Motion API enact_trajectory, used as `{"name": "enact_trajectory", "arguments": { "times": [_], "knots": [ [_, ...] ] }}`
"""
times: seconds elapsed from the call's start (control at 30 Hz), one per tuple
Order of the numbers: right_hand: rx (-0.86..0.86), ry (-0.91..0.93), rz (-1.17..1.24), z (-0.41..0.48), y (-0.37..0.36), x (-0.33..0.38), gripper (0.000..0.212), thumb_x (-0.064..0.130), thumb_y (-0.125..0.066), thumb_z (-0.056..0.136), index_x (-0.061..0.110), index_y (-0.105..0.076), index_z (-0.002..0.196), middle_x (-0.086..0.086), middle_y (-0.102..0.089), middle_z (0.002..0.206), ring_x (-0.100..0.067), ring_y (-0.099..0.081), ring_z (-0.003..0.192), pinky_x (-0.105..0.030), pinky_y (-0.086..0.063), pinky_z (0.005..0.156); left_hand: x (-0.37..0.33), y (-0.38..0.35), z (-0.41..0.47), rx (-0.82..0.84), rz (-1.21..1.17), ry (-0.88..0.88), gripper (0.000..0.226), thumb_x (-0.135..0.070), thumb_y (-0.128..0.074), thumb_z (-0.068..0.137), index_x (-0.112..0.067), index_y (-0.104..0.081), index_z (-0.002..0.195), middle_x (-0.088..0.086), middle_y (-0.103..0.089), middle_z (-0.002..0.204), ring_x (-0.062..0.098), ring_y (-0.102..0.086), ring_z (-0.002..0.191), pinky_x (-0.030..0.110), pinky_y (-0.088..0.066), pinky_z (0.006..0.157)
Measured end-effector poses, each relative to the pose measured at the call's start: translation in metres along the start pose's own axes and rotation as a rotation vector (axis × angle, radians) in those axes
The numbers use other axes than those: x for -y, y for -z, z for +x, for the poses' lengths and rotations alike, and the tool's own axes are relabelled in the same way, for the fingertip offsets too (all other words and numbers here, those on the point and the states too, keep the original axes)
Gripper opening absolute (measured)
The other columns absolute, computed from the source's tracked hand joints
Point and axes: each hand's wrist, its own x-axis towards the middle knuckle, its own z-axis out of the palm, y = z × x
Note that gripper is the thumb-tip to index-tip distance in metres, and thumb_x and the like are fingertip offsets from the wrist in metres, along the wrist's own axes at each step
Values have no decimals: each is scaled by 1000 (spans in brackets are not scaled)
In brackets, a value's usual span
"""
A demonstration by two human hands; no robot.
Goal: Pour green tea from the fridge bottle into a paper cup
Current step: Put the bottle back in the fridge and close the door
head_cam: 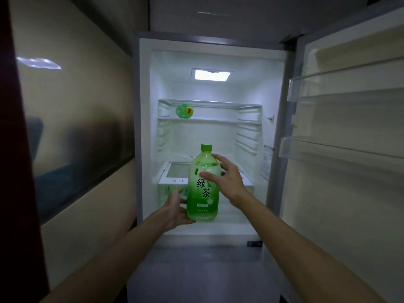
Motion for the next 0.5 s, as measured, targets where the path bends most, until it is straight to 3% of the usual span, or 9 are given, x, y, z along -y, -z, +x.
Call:
{"name": "enact_trajectory", "arguments": {
  "times": [0.13, 0.37, 0.5],
  "knots": [
    [38, 27, -20, 47, 4, -21, 71, 7, -83, 71, 19, -54, 135, -2, -65, 112, -17, -68, 96, -33, -61, 72, -16, -3, 44, -26, -24, -12, 51, -43, -32, 99, 2, -47, 118, 31, -55, 119, 44, -57, 108, 50, -47, 92],
    [50, 55, 10, 107, -6, -50, 70, 8, -83, 72, 20, -54, 134, 6, -65, 105, -12, -69, 90, -32, -61, 70, -45, 11, 100, -126, -67, -46, 48, -38, -30, 99, 4, -51, 113, 25, -58, 95, 38, -59, 83, 49, -47, 87],
    [25, 51, 51, 139, -12, -63, 66, 7, -81, 75, 20, -53, 133, 10, -60, 105, -1, -69, 79, -21, -56, 61, -66, 19, 130, -193, -83, -101, 44, -36, -29, 100, 0, -49, 115, 23, -57, 86, 35, -59, 76, 51, -47, 85]
  ]
}}
